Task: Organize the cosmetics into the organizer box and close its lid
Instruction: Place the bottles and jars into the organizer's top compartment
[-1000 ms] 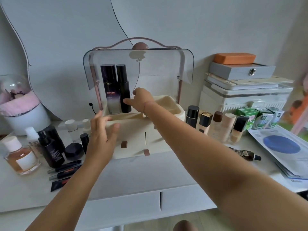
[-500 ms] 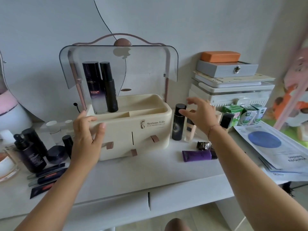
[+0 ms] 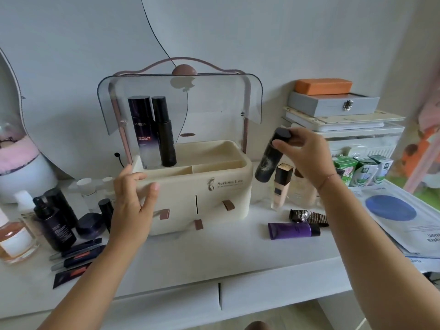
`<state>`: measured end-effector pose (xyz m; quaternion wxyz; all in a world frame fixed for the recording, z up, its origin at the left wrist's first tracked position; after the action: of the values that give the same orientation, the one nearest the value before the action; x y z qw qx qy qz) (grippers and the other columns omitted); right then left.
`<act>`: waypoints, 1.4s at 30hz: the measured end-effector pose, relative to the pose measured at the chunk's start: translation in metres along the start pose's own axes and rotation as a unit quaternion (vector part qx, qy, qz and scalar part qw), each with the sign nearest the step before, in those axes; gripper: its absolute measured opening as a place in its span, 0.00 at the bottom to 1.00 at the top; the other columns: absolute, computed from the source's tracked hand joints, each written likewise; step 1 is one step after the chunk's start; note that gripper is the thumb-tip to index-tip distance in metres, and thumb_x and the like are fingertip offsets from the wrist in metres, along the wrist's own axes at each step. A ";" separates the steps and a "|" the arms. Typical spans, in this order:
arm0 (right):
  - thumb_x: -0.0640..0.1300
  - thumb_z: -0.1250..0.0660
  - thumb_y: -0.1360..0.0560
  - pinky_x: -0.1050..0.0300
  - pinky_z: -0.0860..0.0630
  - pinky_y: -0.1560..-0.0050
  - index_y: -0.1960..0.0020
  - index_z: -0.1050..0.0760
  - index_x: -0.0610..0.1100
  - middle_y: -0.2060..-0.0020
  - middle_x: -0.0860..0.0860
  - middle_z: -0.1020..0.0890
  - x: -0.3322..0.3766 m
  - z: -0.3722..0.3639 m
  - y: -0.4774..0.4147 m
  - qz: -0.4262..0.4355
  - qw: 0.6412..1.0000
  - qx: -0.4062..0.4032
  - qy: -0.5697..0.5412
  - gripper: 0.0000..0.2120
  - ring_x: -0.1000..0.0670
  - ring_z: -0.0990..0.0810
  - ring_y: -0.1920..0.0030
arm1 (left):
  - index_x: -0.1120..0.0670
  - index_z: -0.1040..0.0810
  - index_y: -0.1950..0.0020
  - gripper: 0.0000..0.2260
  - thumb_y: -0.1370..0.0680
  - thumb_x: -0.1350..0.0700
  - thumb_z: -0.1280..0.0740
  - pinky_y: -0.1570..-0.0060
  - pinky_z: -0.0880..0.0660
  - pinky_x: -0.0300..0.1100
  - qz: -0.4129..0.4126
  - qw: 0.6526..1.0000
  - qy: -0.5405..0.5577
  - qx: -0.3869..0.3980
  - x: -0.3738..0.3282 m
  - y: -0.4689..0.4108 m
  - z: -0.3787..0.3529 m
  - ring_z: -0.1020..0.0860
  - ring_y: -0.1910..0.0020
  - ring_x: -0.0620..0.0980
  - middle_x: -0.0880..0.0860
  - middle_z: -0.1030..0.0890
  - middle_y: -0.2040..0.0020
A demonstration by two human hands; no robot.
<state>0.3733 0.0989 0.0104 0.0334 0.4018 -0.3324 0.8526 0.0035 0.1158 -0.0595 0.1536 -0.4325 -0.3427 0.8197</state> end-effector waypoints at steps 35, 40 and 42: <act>0.50 0.29 0.30 0.52 0.25 0.49 0.42 0.23 0.44 0.49 0.49 0.23 0.137 -0.167 0.021 0.134 0.991 0.002 -0.026 0.19 0.47 0.23 0.49 | 0.52 0.50 0.24 0.31 0.22 0.37 0.50 0.29 0.48 0.59 0.138 0.972 0.003 -0.191 0.003 0.018 -0.019 0.52 0.26 0.42 0.56 0.47 0.23; 0.47 0.28 0.31 0.68 0.29 0.51 0.43 0.22 0.46 0.50 0.52 0.24 0.123 -0.156 0.035 0.119 0.988 0.054 -0.088 0.17 0.55 0.24 0.55 | 0.51 0.52 0.24 0.31 0.22 0.41 0.47 0.27 0.51 0.55 0.085 0.985 -0.024 -0.151 -0.008 0.028 -0.011 0.53 0.25 0.44 0.55 0.48 0.23; 0.46 0.28 0.31 0.73 0.31 0.53 0.45 0.21 0.46 0.52 0.52 0.24 0.121 -0.152 0.044 0.122 0.986 0.068 -0.088 0.15 0.57 0.25 0.56 | 0.52 0.49 0.25 0.30 0.22 0.43 0.44 0.29 0.47 0.59 0.063 0.988 -0.031 -0.139 -0.013 0.032 -0.007 0.47 0.24 0.52 0.53 0.45 0.25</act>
<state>0.1767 0.1298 0.0028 -0.1280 0.4329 -0.3220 0.8322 0.0182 0.0884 -0.0766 0.0297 -0.4450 -0.4304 0.7848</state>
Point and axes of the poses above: each hand's wrist, its own y-axis away from the middle knuckle, its own z-axis out of the back of the hand, x = y × z, the point moved 10 cm from there along -y, towards the middle knuckle
